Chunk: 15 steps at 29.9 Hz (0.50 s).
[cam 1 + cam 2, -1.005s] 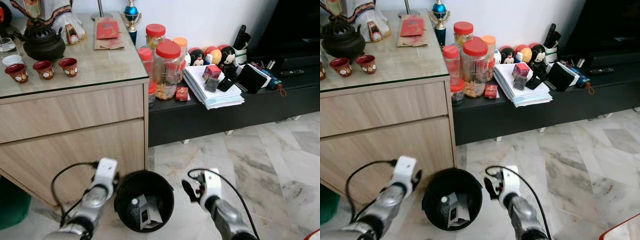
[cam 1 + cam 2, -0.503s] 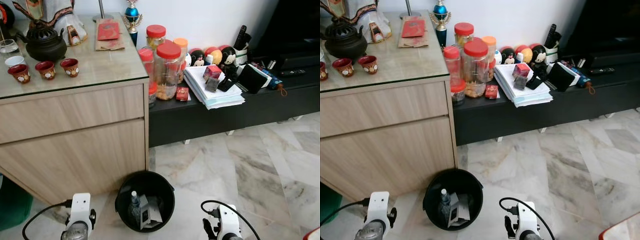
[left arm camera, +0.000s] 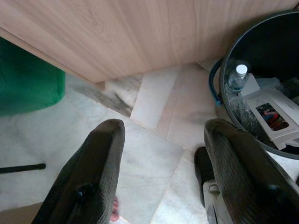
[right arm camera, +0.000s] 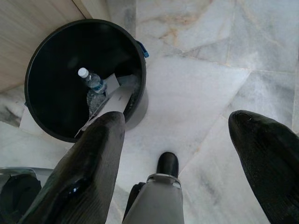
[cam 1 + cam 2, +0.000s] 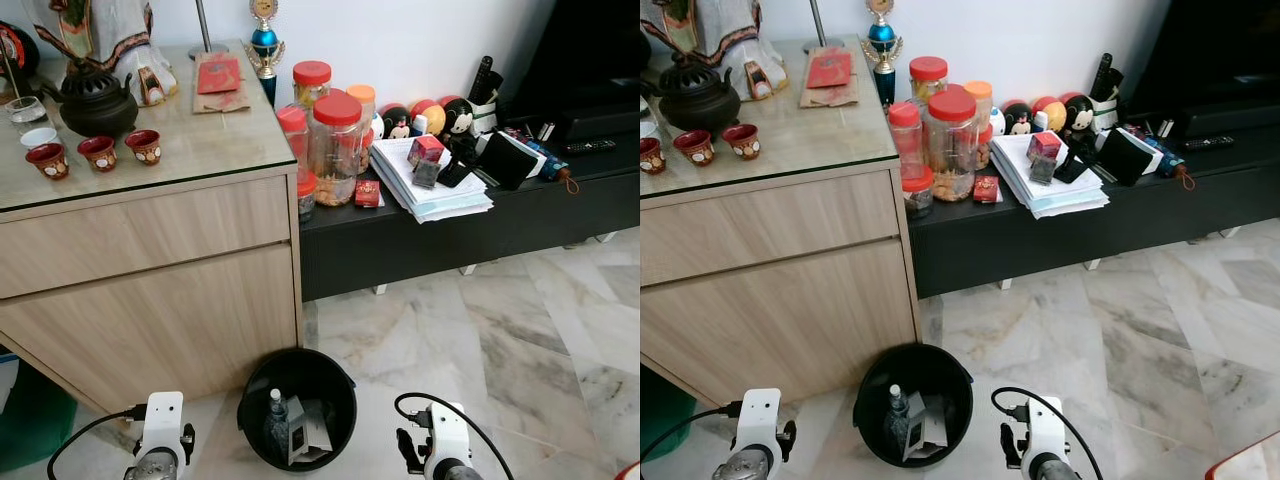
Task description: Picking trash to rubbish bin
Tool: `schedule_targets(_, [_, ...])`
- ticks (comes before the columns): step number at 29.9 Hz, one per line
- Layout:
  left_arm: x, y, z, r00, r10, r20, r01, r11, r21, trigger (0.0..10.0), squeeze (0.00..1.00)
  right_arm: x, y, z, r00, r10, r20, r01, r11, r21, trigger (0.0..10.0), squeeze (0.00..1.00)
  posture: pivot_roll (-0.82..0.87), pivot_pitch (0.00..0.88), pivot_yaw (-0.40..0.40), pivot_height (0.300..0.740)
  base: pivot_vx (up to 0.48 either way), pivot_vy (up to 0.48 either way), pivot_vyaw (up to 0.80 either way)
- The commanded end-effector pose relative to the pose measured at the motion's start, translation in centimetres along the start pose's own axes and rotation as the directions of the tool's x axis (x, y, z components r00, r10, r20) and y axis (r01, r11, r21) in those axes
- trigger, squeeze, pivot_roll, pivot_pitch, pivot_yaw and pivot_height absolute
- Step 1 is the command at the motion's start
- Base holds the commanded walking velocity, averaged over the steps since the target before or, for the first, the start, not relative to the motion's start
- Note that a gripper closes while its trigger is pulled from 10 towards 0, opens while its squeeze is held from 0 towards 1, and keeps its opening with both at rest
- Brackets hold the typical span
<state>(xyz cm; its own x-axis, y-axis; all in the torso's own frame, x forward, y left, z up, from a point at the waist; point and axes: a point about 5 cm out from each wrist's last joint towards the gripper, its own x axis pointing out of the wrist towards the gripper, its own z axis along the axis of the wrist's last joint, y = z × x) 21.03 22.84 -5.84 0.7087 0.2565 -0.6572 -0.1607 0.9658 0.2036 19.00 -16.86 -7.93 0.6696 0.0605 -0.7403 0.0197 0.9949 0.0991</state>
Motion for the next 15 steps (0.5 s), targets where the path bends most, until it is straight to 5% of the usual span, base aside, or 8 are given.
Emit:
schedule_targets(1, [-0.05,0.42,-0.31,1.000,0.009,-0.015,-0.009,1.000,0.002,10.0,0.00,-0.03,0.00,-0.15,1.000,0.002,-0.009,-0.002,1.000,-0.021,10.0,0.00,-0.04,0.009,-0.011,0.740,0.000,0.000,0.00])
schedule_targets(15, [-0.27,0.69,-1.07,0.999,0.009,-0.035,-0.009,1.000,0.015,10.0,0.00,-0.31,-0.19,-1.06,0.999,-0.008,-0.031,0.008,1.000,-0.020,10.0,0.00,-0.04,0.000,-0.002,0.740,0.000,0.000,0.00])
